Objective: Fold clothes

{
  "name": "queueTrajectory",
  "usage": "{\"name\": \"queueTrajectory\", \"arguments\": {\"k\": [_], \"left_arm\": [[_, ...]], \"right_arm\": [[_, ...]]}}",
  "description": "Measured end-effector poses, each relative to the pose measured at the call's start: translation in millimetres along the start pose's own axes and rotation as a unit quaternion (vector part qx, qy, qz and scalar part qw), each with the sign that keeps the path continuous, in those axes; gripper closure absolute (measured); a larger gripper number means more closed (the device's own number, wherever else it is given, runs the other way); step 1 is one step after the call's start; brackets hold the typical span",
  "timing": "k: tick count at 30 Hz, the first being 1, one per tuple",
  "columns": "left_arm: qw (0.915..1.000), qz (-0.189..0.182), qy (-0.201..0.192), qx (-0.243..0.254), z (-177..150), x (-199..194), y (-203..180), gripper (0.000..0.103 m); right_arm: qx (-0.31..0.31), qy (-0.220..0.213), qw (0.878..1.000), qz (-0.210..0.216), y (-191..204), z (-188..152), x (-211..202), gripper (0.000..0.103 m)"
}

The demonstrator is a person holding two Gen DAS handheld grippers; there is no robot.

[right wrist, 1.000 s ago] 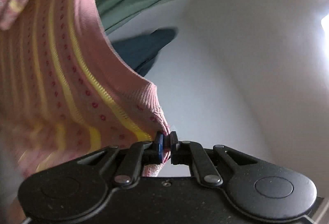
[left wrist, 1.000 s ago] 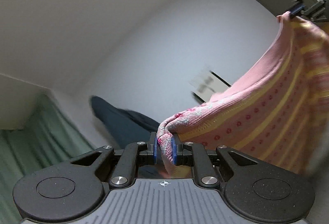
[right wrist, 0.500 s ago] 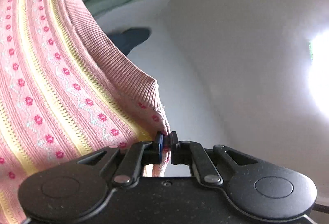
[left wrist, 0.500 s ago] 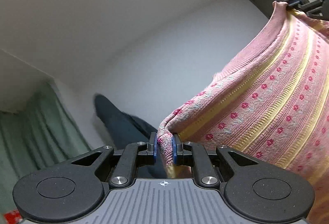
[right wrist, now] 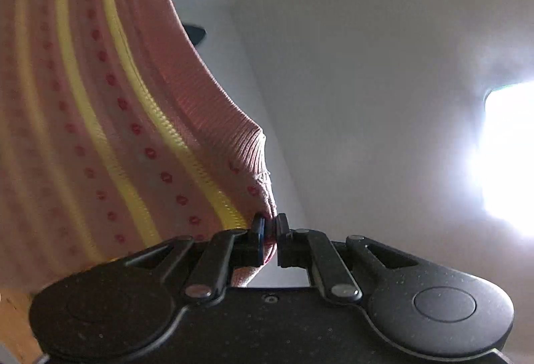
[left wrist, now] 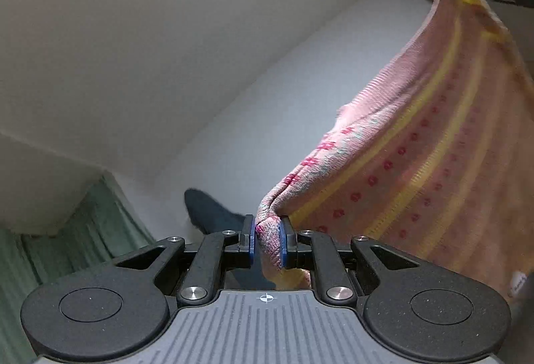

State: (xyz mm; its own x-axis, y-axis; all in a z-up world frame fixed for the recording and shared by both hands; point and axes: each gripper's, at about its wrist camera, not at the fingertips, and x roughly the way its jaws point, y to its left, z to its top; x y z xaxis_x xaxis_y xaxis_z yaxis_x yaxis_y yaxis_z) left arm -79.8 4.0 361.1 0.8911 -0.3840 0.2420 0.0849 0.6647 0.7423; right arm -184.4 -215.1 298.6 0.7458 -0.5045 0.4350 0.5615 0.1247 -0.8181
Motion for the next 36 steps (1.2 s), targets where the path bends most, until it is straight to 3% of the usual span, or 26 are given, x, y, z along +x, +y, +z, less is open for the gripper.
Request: {"name": "queueTrajectory", "arguments": {"k": [3, 5, 9, 12, 15, 17, 21, 24, 26, 29, 31, 32, 33, 36], "left_arm": [[0.9979, -0.051, 0.006, 0.038, -26, -40, -23, 0.089], [0.9930, -0.100, 0.022, 0.058, -51, -70, -44, 0.089], [0.9693, -0.214, 0.066, 0.101, -120, -120, -105, 0.089], [0.9345, -0.316, 0.123, 0.110, -168, -142, -142, 0.089], [0.8913, -0.406, 0.165, 0.118, -207, -152, -169, 0.089], [0.8693, -0.441, 0.188, 0.121, -226, -150, -178, 0.090], [0.8484, -0.475, 0.225, 0.063, -244, -132, -171, 0.090], [0.8532, -0.466, 0.233, 0.023, -266, -117, -157, 0.089], [0.8564, -0.457, 0.238, -0.026, -270, -114, -152, 0.089], [0.8647, -0.434, 0.228, -0.111, -272, -96, -154, 0.089], [0.8651, -0.418, 0.211, -0.181, -265, -87, -159, 0.089], [0.8642, -0.409, 0.205, -0.209, -260, -78, -165, 0.089], [0.8616, -0.403, 0.201, -0.234, -254, -69, -174, 0.089], [0.8485, -0.397, 0.201, -0.287, -228, -48, -203, 0.089]], "right_arm": [[-0.019, -0.024, 0.998, 0.046, 19, -17, -69, 0.096], [-0.026, -0.031, 0.993, 0.107, 45, -34, -122, 0.096], [-0.047, -0.037, 0.965, 0.254, 112, -70, -228, 0.096], [-0.069, -0.040, 0.916, 0.393, 166, -75, -277, 0.096], [-0.085, -0.034, 0.849, 0.520, 206, -74, -308, 0.096], [-0.085, -0.029, 0.806, 0.585, 223, -74, -313, 0.096], [-0.055, 0.019, 0.746, 0.663, 244, -72, -287, 0.096], [0.010, 0.060, 0.730, 0.681, 216, -104, -305, 0.094], [0.078, 0.101, 0.726, 0.676, 212, -106, -276, 0.079], [0.169, 0.183, 0.725, 0.642, 209, -127, -230, 0.071], [0.210, 0.267, 0.709, 0.618, 207, -163, -200, 0.071], [0.221, 0.317, 0.693, 0.608, 211, -183, -187, 0.071], [0.231, 0.375, 0.670, 0.598, 218, -205, -176, 0.071], [0.304, 0.511, 0.574, 0.563, 231, -274, -154, 0.071]]}}
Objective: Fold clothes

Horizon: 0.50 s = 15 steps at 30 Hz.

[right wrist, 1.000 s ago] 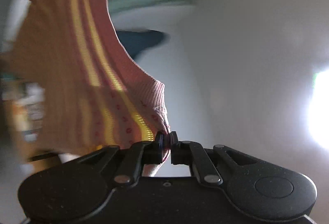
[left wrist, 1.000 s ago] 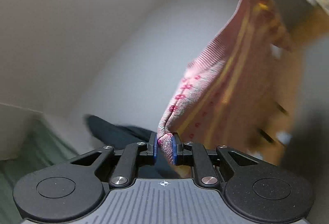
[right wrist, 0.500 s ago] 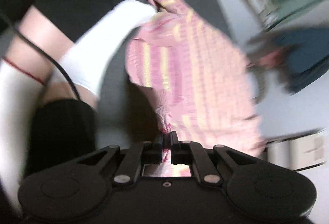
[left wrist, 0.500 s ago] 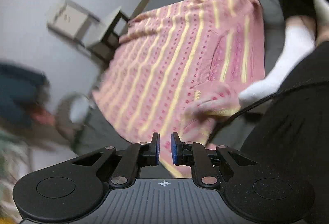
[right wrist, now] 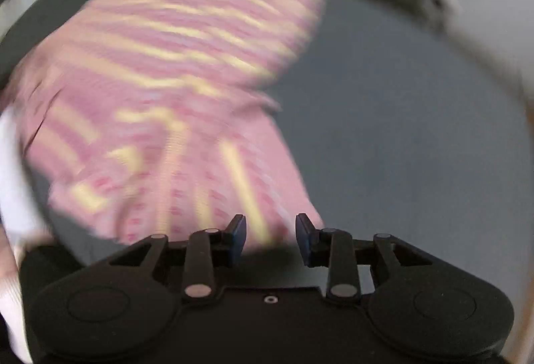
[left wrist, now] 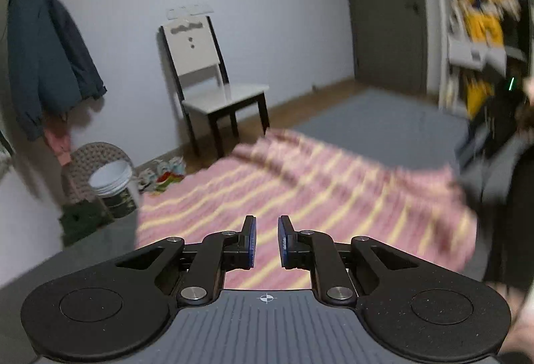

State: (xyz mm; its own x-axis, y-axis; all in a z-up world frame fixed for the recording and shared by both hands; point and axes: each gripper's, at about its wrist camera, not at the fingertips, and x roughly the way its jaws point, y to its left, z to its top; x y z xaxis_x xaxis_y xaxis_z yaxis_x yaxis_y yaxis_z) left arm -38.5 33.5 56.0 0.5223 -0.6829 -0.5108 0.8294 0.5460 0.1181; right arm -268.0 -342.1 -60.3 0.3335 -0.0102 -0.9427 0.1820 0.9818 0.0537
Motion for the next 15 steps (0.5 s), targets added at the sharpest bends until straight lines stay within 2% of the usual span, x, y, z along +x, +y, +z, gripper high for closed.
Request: {"name": "queueTrajectory", "arguments": {"k": [2, 5, 8, 10, 12, 13, 15], "left_arm": [[0.9996, -0.019, 0.005, -0.022, 9, 25, -15, 0.089], [0.9970, -0.038, 0.009, -0.067, 13, 62, -33, 0.089], [0.9887, -0.052, 0.003, -0.141, 0, 97, -41, 0.089], [0.9815, -0.064, 0.021, -0.179, -12, 113, -42, 0.089], [0.9737, -0.077, 0.041, -0.210, -25, 125, -41, 0.089], [0.9706, -0.078, 0.054, -0.221, -34, 130, -40, 0.089], [0.9685, -0.067, 0.083, -0.225, -48, 139, -39, 0.089]], "right_arm": [[0.094, 0.018, 0.995, 0.038, -33, -5, 11, 0.071], [0.182, 0.016, 0.980, 0.084, -54, -12, 22, 0.068], [0.249, 0.014, 0.961, 0.122, -62, -18, 43, 0.068], [0.283, 0.009, 0.948, 0.143, -63, -20, 56, 0.069], [0.313, 0.001, 0.938, 0.147, -60, -22, 68, 0.083], [0.322, -0.007, 0.936, 0.145, -59, -23, 70, 0.096], [0.332, -0.026, 0.934, 0.133, -56, -26, 64, 0.096]]}}
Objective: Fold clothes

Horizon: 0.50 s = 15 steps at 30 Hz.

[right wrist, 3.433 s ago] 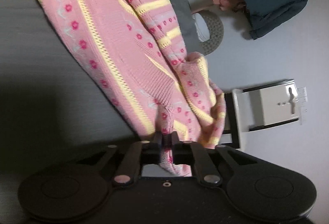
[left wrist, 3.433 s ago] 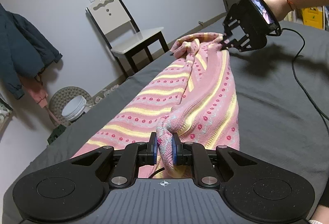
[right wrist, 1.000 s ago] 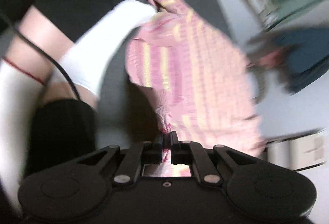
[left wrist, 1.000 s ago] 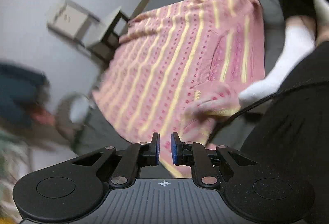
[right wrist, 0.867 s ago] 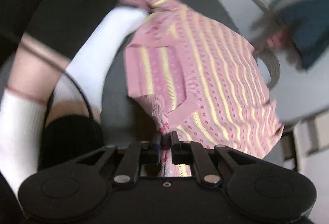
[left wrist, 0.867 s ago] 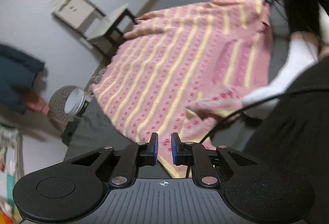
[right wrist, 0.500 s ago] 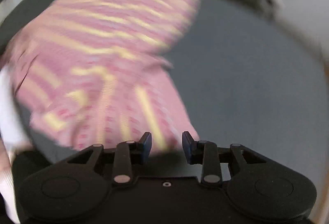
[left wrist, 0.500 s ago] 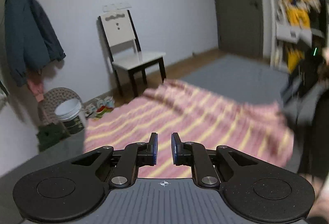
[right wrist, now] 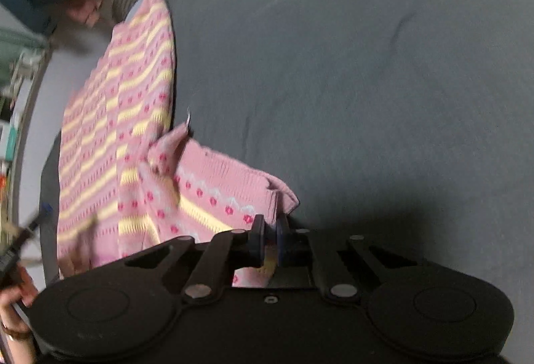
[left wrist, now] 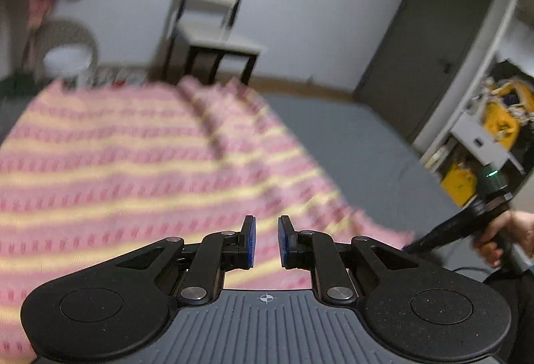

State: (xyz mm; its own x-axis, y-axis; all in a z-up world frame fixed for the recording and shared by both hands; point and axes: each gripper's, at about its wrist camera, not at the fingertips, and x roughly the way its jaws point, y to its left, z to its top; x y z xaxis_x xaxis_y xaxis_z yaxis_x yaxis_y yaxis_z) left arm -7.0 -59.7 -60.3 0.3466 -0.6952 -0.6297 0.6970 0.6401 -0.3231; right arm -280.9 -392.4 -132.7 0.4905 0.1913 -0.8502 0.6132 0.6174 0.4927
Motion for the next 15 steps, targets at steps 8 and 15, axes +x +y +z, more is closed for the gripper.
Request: {"name": "queueTrajectory", "arguments": {"k": [8, 15], "left_arm": [[0.9994, 0.027, 0.019, -0.001, -7, 8, 9, 0.089], [0.9987, 0.018, 0.046, 0.015, -6, 15, 1, 0.089]], "right_arm": [[-0.010, -0.078, 0.990, -0.119, -1, -10, -65, 0.097], [-0.007, -0.070, 0.983, -0.172, -5, 0, -52, 0.099]]}}
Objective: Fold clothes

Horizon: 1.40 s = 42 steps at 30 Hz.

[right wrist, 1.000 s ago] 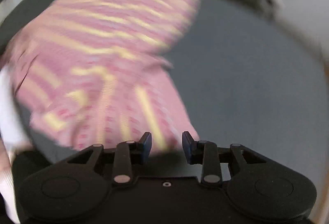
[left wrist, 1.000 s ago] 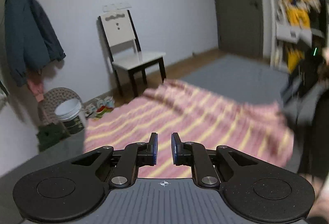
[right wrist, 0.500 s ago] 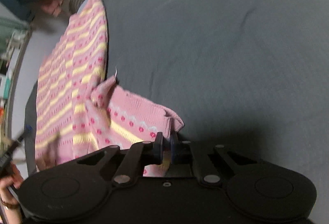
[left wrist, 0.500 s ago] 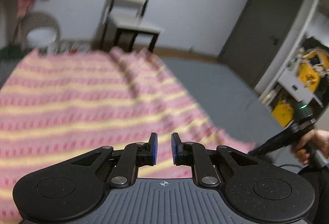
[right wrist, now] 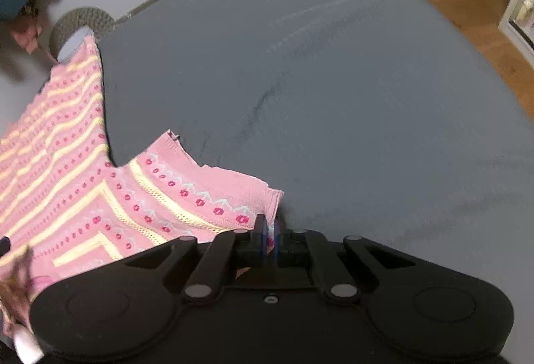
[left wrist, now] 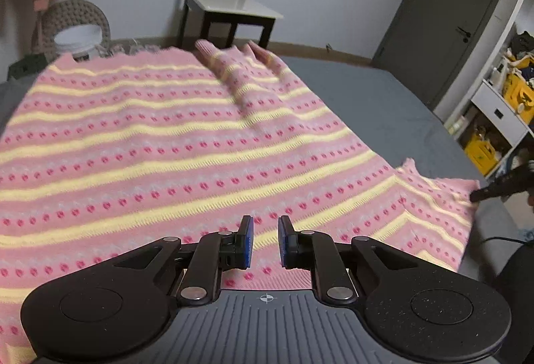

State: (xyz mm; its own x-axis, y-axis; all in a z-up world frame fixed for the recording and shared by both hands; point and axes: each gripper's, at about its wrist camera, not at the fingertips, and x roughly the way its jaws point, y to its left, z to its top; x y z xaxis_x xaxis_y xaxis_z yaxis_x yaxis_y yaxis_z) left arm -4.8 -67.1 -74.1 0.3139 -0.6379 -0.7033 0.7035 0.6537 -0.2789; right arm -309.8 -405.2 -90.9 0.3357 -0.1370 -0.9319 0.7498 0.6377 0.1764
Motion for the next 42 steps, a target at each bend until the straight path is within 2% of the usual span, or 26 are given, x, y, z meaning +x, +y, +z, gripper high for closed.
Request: {"name": "queueTrajectory", "arguments": {"k": [3, 4, 6, 7, 9, 11, 12, 14, 15, 16, 17, 19, 21, 22, 25, 28, 30, 32, 35, 36, 38, 39, 40, 42], "left_arm": [[0.9999, 0.008, 0.002, 0.013, -1, 2, -4, 0.089], [0.9997, 0.013, 0.002, 0.019, -1, 3, -5, 0.089], [0.9996, 0.021, -0.003, 0.019, -2, 2, -4, 0.089], [0.9996, 0.023, -0.007, 0.012, -1, 1, -2, 0.089], [0.9996, 0.025, -0.016, -0.001, 0, -1, 2, 0.089], [0.9991, 0.025, -0.025, -0.022, 3, -1, 8, 0.089], [0.9988, 0.024, -0.028, -0.032, 5, 0, 11, 0.089], [0.9979, 0.023, -0.035, -0.049, 10, 3, 19, 0.089], [0.9975, 0.023, -0.037, -0.055, 11, 5, 22, 0.089], [0.9970, 0.025, -0.039, -0.062, 12, 7, 26, 0.089], [0.9964, 0.027, -0.040, -0.070, 12, 8, 31, 0.089], [0.9947, 0.028, -0.039, -0.091, 11, 12, 41, 0.089], [0.9919, 0.025, -0.037, -0.119, 9, 16, 51, 0.089], [0.9900, 0.020, -0.037, -0.135, 8, 18, 57, 0.089], [0.9862, 0.010, -0.039, -0.160, 3, 23, 67, 0.089], [0.9849, 0.015, -0.038, -0.168, 4, 30, 72, 0.089], [0.9850, 0.013, -0.038, -0.168, 6, 34, 73, 0.089], [0.9862, 0.011, -0.039, -0.161, 7, 37, 72, 0.089], [0.9879, 0.009, -0.029, -0.152, 7, 43, 72, 0.089], [0.9883, 0.006, -0.027, -0.150, 8, 45, 71, 0.089], [0.9891, -0.001, -0.025, -0.145, 9, 46, 70, 0.089], [0.9894, -0.002, -0.025, -0.143, 9, 46, 70, 0.089], [0.9897, -0.003, -0.026, -0.141, 9, 45, 69, 0.089], [0.9899, -0.006, -0.025, -0.139, 9, 44, 68, 0.089]], "right_arm": [[-0.018, 0.020, 1.000, -0.016, 13, 7, 13, 0.099], [-0.020, 0.039, 0.999, -0.018, 16, 9, 19, 0.098], [-0.027, 0.062, 0.997, -0.034, 24, 11, 27, 0.092], [-0.039, 0.066, 0.996, -0.045, 30, 12, 28, 0.085], [-0.074, 0.046, 0.994, -0.072, 46, 18, 23, 0.077], [-0.120, 0.005, 0.988, -0.093, 70, 29, 13, 0.070], [-0.147, -0.022, 0.984, -0.097, 87, 36, 7, 0.069], [-0.193, -0.068, 0.976, -0.071, 122, 50, -2, 0.067], [-0.214, -0.090, 0.972, -0.048, 141, 59, -6, 0.066], [-0.227, -0.106, 0.968, -0.014, 158, 69, -7, 0.061], [-0.237, -0.117, 0.964, 0.019, 176, 80, -5, 0.057], [-0.249, -0.134, 0.957, 0.068, 209, 107, 8, 0.057], [-0.258, -0.140, 0.951, 0.095, 241, 136, 33, 0.060], [-0.261, -0.140, 0.950, 0.100, 252, 149, 45, 0.065], [-0.257, -0.154, 0.949, 0.103, 279, 182, 83, 0.065], [-0.222, -0.154, 0.958, 0.098, 291, 201, 118, 0.069], [-0.203, -0.158, 0.963, 0.083, 294, 203, 136, 0.070], [-0.187, -0.159, 0.965, 0.092, 292, 203, 148, 0.073], [-0.185, -0.156, 0.963, 0.115, 293, 202, 159, 0.076], [-0.200, -0.156, 0.961, 0.111, 297, 199, 162, 0.076], [-0.250, -0.159, 0.950, 0.097, 311, 190, 167, 0.077], [-0.296, -0.171, 0.936, 0.084, 321, 180, 166, 0.078], [-0.353, -0.194, 0.913, 0.070, 331, 164, 163, 0.078], [-0.459, -0.237, 0.855, 0.046, 349, 133, 157, 0.078]]}}
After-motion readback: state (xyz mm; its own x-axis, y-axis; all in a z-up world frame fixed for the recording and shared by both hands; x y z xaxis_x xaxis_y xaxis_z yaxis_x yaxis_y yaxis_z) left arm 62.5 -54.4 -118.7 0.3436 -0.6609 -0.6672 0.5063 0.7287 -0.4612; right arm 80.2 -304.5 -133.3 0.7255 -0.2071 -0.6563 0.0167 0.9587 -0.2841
